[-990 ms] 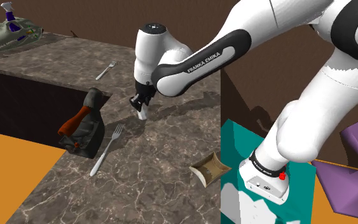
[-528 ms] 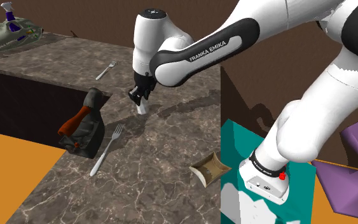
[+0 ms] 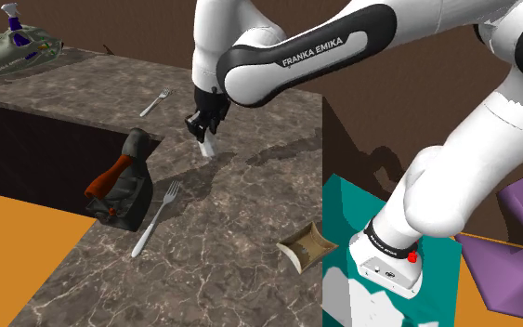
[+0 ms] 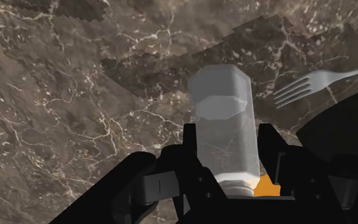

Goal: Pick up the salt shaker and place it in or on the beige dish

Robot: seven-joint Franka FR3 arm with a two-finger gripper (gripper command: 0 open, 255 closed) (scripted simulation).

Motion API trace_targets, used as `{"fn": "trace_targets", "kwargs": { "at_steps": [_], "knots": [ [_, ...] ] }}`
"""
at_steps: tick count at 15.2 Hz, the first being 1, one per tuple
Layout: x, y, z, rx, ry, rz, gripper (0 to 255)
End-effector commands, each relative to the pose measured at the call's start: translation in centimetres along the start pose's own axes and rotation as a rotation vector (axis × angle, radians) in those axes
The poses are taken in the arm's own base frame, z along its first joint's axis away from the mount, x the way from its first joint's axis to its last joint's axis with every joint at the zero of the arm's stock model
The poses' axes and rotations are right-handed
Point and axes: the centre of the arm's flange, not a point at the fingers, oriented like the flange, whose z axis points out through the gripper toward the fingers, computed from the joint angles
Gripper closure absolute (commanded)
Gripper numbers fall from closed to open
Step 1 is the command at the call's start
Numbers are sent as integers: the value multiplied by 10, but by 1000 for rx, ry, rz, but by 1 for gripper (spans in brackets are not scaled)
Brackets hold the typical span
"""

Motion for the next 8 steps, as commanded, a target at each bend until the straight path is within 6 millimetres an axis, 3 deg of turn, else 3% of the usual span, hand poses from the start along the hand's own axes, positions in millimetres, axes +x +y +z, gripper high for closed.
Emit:
{"fn": "trace_targets", "kwargs": {
  "at_steps": [1,8],
  "knots": [
    [1,0,-7,0,0,0,255],
    [-88,-9,-30,0,0,0,255]
  ]
}}
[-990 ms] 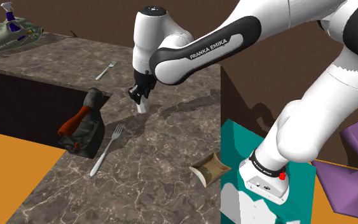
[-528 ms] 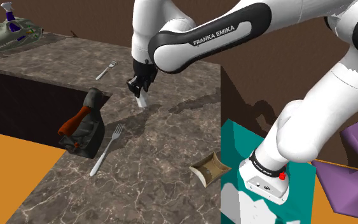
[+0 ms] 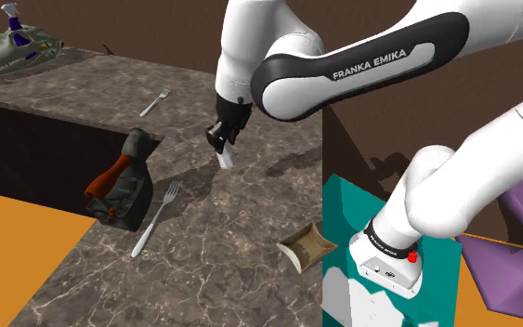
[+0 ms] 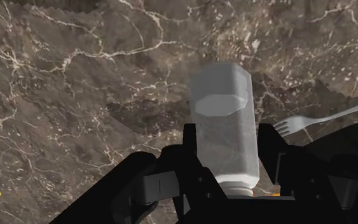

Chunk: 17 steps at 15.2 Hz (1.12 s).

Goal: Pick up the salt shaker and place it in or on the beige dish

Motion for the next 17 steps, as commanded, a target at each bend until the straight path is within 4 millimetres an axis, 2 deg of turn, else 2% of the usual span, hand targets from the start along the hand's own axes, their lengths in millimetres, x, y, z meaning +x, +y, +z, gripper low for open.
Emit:
{"fn": "trace_targets", "kwargs": {
  "at_steps": [1,17],
  "knots": [
    [-30,-1,-8,0,0,1,255],
    [-234,-21,-61,0,0,1,255]
  ]
}}
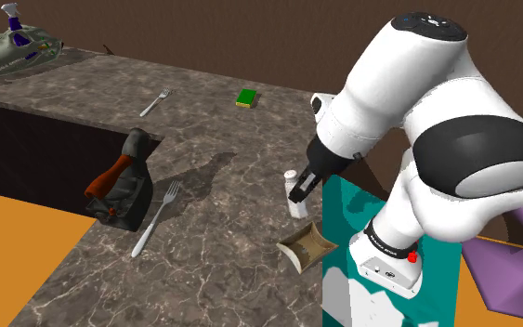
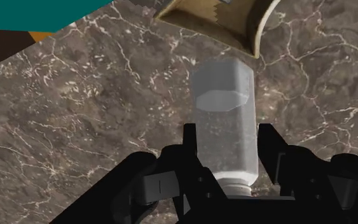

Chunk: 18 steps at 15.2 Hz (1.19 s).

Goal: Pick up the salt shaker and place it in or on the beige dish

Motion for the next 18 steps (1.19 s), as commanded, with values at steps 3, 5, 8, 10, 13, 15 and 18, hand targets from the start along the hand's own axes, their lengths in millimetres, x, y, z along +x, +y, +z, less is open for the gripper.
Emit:
{"fn": "trace_targets", "kwargs": {
  "at_steps": [3,5,8,10,13,15,18],
  "knots": [
    [-51,-4,-13,0,-1,1,255],
    [-73,-6,-13,0,-1,1,255],
    [-76,-7,3,0,-1,1,255],
    [-78,-7,13,0,-1,1,255],
    [-82,-7,28,0,-1,1,255],
    [-84,-8,39,0,-1,1,255],
    [-87,-8,54,0,-1,1,255]
  ]
}}
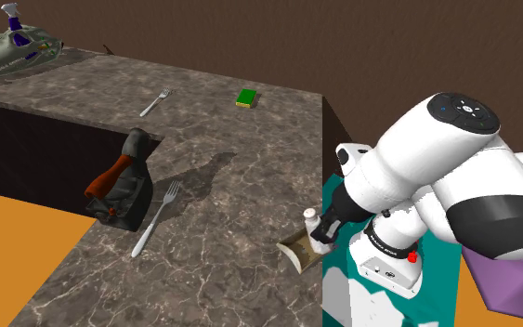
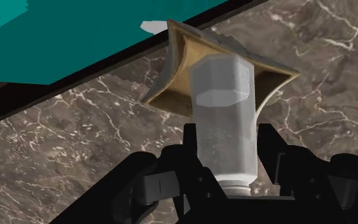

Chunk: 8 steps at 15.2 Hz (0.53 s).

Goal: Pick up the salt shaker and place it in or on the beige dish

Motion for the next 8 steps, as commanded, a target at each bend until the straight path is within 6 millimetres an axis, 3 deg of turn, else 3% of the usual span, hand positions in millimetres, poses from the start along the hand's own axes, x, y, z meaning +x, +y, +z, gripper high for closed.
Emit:
{"fn": "trace_targets", "kwargs": {
  "at_steps": [1,8],
  "knots": [
    [-3,1,11,0,1,0,255],
    [-4,1,15,0,1,0,255]
  ]
}}
